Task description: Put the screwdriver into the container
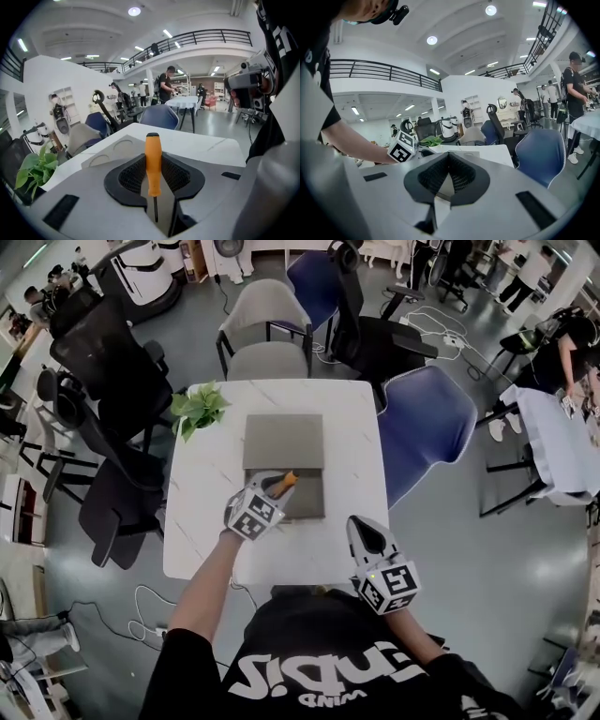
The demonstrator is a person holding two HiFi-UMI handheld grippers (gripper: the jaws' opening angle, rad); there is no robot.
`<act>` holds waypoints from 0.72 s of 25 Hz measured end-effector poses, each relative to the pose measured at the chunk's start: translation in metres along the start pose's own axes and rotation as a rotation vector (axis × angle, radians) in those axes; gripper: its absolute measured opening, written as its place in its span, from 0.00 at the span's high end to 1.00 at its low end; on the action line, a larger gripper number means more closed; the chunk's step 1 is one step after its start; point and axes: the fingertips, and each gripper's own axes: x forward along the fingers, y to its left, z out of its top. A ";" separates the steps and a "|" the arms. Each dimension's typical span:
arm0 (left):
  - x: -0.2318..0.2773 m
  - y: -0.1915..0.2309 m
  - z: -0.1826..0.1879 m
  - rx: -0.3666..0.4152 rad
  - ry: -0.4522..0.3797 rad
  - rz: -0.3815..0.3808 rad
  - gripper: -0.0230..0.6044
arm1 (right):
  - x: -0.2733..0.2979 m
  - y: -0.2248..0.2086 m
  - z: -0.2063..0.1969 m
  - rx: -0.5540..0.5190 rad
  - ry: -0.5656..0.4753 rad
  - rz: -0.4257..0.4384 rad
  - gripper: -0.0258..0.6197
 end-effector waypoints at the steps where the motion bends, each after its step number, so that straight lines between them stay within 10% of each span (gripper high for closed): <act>1: 0.005 -0.003 -0.002 0.008 0.013 -0.008 0.78 | 0.000 -0.001 0.000 0.001 0.000 -0.003 0.94; 18: 0.067 -0.017 -0.050 0.006 0.184 -0.111 0.78 | -0.004 -0.014 -0.005 0.012 0.028 -0.072 0.94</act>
